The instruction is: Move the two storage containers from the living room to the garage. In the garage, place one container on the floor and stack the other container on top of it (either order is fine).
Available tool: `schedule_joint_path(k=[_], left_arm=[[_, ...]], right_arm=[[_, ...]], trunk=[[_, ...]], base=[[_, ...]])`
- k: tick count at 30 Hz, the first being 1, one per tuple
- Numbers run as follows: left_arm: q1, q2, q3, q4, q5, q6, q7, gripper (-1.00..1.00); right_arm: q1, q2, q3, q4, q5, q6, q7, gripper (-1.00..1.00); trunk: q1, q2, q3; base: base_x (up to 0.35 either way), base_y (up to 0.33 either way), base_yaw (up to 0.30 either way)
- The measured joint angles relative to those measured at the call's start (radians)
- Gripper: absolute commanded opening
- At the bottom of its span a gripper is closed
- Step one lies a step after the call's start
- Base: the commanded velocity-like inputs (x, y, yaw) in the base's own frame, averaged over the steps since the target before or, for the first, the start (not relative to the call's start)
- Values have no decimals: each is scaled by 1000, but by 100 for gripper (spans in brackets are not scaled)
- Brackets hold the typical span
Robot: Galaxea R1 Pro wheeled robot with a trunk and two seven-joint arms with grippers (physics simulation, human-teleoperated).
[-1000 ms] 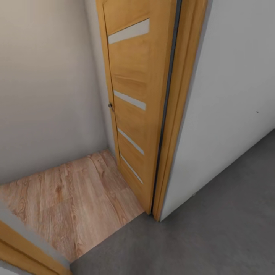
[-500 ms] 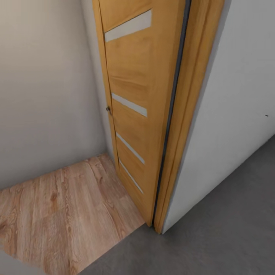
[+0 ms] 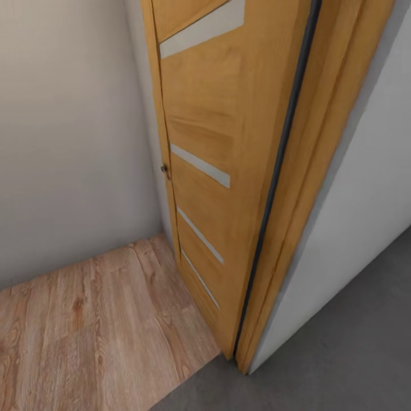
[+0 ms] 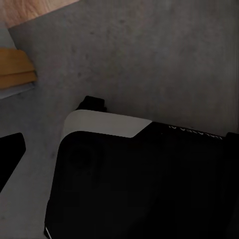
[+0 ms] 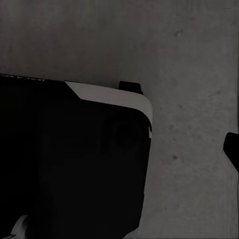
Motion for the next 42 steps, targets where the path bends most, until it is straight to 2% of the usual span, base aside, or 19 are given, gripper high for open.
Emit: schedule_joint_path(k=[10,23,28,42], left_arm=[[0,0,0,0,0,0,0,100],[0,0,1,0,0,0,0,100],[0,0,0,0,0,-1,0,100],[0,0,0,0,6,-10,2,100]], right_arm=[[0,-1,0,0,0,0,0,100],[0,-2,0,0,0,-2,0,100],[0,-3,0,0,0,-3,0,100],[0,-3,0,0,0,-5,0,100]], trunk=[[0,0,0],[0,0,0],[0,0,0],[1,0,0]], base=[[321,0,241],[321,0,22],[316,0,197],[43,0,271]])
